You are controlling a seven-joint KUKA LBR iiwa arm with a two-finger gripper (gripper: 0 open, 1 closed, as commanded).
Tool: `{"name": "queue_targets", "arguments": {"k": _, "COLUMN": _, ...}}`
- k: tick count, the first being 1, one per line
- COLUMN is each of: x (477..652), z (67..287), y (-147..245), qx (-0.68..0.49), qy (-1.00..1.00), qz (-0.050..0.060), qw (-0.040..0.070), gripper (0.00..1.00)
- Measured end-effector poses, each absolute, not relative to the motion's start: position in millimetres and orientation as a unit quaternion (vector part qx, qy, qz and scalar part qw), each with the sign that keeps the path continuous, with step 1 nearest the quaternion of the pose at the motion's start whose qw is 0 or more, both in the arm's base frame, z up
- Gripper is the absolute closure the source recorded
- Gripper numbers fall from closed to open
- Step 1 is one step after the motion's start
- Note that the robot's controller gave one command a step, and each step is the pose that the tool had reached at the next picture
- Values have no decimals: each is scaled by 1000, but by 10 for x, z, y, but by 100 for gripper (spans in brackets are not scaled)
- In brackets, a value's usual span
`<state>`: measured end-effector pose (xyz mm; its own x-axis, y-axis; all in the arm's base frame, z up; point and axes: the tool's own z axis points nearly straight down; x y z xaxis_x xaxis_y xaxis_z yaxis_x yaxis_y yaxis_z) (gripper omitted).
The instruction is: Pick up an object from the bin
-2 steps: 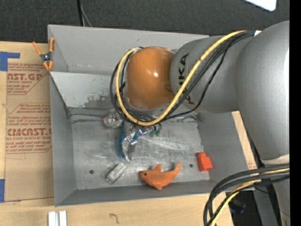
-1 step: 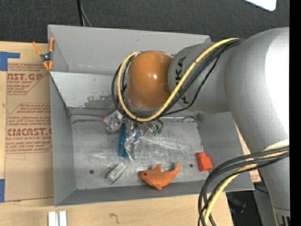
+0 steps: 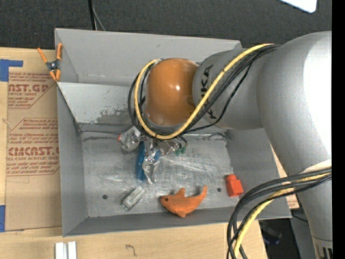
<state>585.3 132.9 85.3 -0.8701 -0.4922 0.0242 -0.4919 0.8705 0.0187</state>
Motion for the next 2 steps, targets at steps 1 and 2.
{"name": "queue_targets", "arguments": {"k": 1, "x": 5783, "z": 1165, "y": 1267, "qx": 268, "qy": -963, "qz": -3, "qw": 2, "gripper": 100}}
{"name": "queue_targets", "arguments": {"k": 2, "x": 5809, "z": 1700, "y": 1182, "qx": 271, "qy": -963, "qz": 0, "qw": -7, "gripper": 100}}
